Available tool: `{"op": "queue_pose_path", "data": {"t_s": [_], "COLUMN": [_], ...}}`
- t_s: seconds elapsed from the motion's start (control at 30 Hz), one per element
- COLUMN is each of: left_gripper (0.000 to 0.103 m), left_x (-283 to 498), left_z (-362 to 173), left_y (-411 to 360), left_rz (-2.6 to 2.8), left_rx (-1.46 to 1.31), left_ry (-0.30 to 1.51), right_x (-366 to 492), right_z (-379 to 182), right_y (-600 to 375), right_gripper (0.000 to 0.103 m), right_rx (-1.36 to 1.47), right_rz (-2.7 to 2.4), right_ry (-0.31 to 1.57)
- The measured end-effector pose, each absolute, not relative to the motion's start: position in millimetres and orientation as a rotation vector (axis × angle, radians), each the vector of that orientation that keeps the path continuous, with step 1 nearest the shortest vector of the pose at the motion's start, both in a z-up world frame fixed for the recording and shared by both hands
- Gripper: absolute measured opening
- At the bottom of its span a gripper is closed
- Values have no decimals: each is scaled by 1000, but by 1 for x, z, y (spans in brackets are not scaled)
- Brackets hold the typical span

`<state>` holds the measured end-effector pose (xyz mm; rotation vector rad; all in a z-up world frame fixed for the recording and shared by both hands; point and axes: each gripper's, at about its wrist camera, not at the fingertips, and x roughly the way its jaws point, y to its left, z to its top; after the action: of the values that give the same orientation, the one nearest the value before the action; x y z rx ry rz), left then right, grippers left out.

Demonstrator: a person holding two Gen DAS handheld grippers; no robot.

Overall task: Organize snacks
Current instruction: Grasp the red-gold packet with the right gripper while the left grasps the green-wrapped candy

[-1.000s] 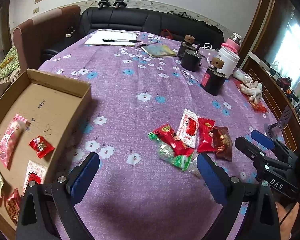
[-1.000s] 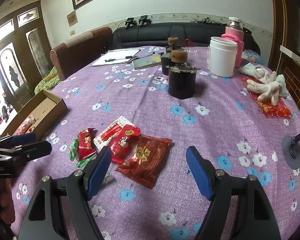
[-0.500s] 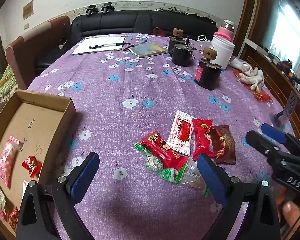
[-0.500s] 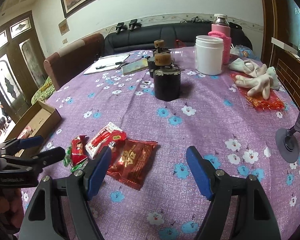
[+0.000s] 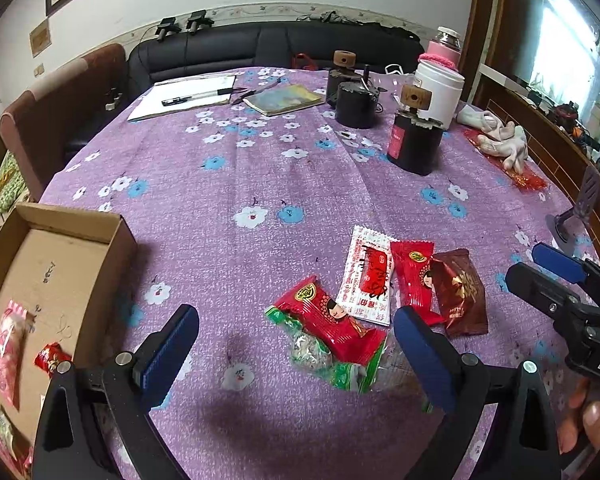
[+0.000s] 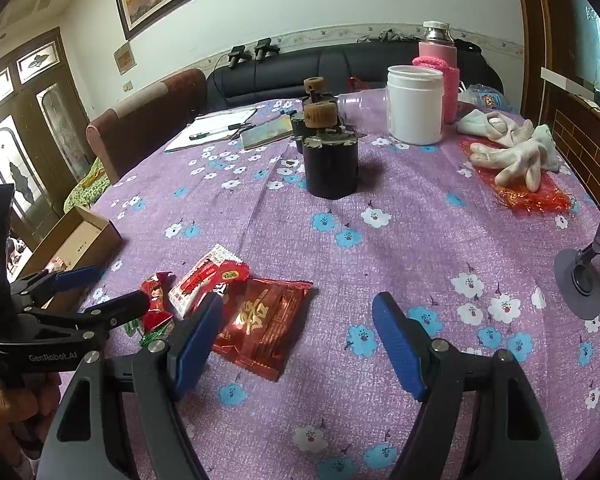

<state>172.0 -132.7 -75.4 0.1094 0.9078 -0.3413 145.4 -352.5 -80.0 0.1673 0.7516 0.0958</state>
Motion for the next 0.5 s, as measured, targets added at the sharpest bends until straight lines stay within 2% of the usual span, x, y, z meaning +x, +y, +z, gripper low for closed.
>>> {"op": "queue_pose_path", "data": {"t_s": [0.1, 0.13, 0.17, 0.23, 0.27, 0.33, 0.5], "left_gripper": [95, 86, 81, 78, 71, 65, 65], "left_x": [173, 173, 173, 171, 170, 167, 165], "left_z": [-81, -84, -86, -86, -86, -88, -86], "left_y": [-129, -126, -125, -117, -116, -112, -110], "left_rz": [-323, -322, -324, -335, -330, -326, -347], "left_rx": [139, 154, 159, 152, 163, 188, 175], "left_ry": [909, 919, 927, 925, 921, 930, 929], "right_x": [146, 146, 146, 147, 148, 150, 155], "right_z": [-81, -81, -81, -82, -83, -86, -90], "right_y": [-353, -353, -353, -352, -351, -349, -344], "right_gripper": [76, 76, 76, 76, 76, 76, 76], "right_rx": [169, 169, 169, 165, 164, 159, 148], "right_rz": [99, 100, 100, 103, 105, 107, 114], "right_ry": [754, 753, 753, 759, 764, 773, 784]}}
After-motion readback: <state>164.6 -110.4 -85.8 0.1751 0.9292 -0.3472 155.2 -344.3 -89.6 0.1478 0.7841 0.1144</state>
